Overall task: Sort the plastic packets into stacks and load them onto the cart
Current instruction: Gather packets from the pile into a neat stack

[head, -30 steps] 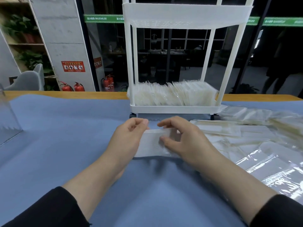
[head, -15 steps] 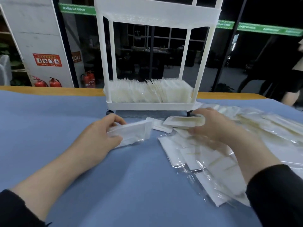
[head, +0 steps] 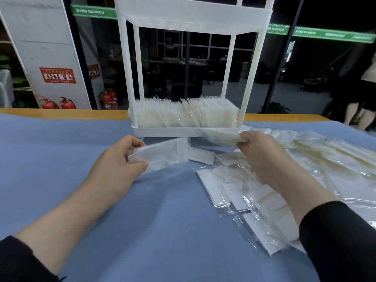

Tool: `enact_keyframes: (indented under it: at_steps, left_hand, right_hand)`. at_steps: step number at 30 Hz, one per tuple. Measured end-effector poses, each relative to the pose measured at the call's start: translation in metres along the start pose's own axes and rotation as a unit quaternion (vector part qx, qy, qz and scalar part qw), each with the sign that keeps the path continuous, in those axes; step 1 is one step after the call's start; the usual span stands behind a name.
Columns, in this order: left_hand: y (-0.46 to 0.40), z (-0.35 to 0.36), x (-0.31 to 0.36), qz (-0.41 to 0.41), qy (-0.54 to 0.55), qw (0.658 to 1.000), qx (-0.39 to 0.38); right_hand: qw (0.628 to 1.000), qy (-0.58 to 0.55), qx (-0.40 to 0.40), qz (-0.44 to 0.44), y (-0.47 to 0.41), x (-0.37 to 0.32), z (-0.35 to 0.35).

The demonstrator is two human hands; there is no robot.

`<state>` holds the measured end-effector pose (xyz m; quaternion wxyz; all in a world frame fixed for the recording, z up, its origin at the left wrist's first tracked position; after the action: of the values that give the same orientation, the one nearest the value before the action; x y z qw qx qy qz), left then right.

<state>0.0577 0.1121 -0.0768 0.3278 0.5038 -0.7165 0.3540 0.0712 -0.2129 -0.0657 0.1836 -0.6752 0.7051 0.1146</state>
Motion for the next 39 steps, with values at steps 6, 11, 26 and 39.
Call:
enact_keyframes:
  at_steps: [6,11,26,39]
  left_hand:
    - [0.0,-0.014,0.007,0.003,0.047,0.993,0.111]
    - [0.004,-0.009,0.013,0.021,0.14,0.989,0.05]
    - [0.004,0.02,0.008,0.026,0.166,0.986,-0.001]
    - [0.003,0.013,0.007,0.031,0.129,0.991,0.018]
  right_hand:
    - [0.989,-0.018,-0.073,-0.125,0.034,-0.049,-0.026]
    - [0.972,-0.066,-0.145,-0.172,0.046,-0.085,0.001]
    - [0.949,-0.213,-0.121,-0.199,0.033,-0.096,0.052]
    - [0.953,-0.166,-0.126,-0.219,0.038,-0.1,0.049]
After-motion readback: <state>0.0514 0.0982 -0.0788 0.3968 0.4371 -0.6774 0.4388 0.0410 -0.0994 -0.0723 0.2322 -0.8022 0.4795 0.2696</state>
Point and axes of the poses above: each hand's wrist, its own y-axis away from the middle knuckle, its own z-axis out of the palm, x = y × z, the point moved 1 cm from there along -y, towards the middle knuckle, and after that the axes turned 15 degrees about -x, right-handed, at the moved point
